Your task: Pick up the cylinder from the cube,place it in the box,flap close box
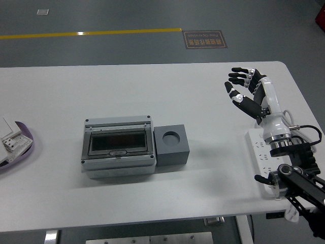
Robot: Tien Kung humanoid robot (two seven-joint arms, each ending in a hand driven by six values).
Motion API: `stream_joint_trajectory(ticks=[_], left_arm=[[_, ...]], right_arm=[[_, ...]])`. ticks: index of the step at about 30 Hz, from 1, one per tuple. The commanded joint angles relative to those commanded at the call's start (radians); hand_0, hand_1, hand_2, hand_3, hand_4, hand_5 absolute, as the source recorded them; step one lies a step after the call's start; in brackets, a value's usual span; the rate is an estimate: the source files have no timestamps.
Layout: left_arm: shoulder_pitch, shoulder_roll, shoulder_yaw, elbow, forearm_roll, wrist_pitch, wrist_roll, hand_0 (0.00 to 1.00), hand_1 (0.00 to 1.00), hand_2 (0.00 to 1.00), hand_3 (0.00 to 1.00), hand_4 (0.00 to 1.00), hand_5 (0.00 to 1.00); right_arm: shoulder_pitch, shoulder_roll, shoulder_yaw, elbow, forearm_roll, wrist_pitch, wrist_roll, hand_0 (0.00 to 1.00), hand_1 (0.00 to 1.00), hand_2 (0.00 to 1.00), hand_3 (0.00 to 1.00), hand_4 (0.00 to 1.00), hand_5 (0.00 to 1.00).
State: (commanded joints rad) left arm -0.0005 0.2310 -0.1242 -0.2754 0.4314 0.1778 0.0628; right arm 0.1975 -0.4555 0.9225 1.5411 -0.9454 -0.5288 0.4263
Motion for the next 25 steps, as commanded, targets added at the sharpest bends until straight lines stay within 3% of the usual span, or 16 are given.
stream_joint_trajectory(ticks=[25], left_arm=[[-0.002, -0.004, -0.011, 0.002, 0.009, -0.001, 0.006, 0.513, 0.557, 0.558, 0.596, 0.708, 0.140]], right_arm=[[0.003, 0.004, -0.004, -0.005, 0.004, -0.001, 0.002, 0.693, 0.619, 0.609, 0.628, 0.737, 0.177]])
